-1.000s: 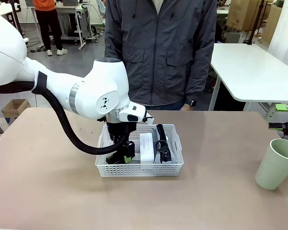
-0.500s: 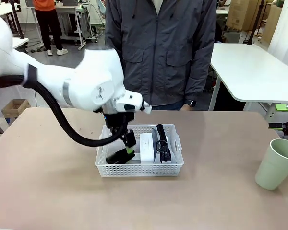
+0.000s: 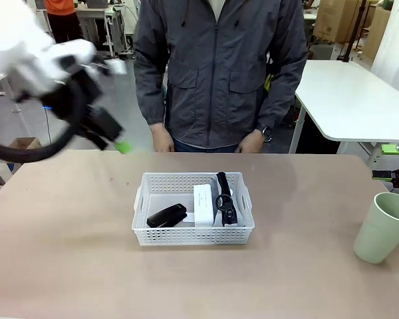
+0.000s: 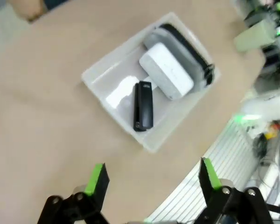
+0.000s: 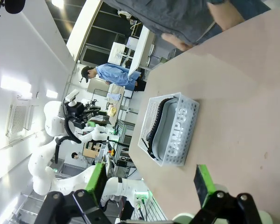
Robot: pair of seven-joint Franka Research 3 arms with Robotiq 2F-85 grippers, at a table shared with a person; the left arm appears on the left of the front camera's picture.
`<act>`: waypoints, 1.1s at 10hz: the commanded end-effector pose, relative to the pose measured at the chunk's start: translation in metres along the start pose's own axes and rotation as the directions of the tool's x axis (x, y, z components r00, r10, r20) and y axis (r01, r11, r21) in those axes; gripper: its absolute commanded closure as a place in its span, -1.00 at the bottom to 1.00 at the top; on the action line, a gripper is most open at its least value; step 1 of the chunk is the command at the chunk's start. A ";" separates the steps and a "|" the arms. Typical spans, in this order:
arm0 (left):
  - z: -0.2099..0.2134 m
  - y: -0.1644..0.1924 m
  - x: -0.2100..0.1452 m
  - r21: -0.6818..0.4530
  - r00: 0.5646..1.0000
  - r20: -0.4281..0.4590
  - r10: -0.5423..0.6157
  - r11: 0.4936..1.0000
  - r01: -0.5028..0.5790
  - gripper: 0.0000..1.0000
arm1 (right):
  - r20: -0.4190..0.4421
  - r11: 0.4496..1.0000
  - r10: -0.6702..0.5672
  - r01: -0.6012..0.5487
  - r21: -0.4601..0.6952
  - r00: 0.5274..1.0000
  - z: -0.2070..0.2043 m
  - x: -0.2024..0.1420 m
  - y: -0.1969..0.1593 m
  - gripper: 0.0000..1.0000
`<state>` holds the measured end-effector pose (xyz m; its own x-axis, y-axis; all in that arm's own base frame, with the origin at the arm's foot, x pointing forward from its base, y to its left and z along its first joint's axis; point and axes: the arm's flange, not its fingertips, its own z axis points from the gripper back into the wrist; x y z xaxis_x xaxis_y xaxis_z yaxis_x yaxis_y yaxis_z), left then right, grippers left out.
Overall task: Efficiently arrange items inside the basket to fit them all.
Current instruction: Pick up the Stapler and place it inside the Organizing basket.
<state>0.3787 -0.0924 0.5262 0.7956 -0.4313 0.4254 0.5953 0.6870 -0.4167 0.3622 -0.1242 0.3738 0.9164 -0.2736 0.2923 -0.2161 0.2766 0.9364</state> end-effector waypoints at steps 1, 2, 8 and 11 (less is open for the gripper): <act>0.035 0.076 -0.055 -0.131 0.959 0.147 0.243 0.966 -0.225 -1.00 | 0.010 1.000 -0.010 0.010 -0.008 1.000 -0.001 0.001 0.004 -1.00; 0.044 0.117 -0.084 -0.235 0.911 0.211 0.355 0.923 -0.305 -1.00 | 0.010 1.000 -0.010 0.010 -0.008 1.000 -0.001 0.001 0.004 -1.00; 0.031 0.208 -0.188 -0.555 0.723 0.271 0.636 0.717 -0.423 -1.00 | 0.010 1.000 -0.010 0.010 -0.008 1.000 -0.001 0.001 0.004 -1.00; 0.031 0.208 -0.188 -0.555 0.723 0.271 0.636 0.717 -0.423 -1.00 | 0.010 1.000 -0.010 0.010 -0.008 1.000 -0.001 0.001 0.004 -1.00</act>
<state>0.3544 0.1532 0.3797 0.9202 0.2836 0.2697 0.1669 0.3388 -0.9259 0.3623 -0.1242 0.3738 0.9165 -0.2733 0.2923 -0.2159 0.2771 0.9363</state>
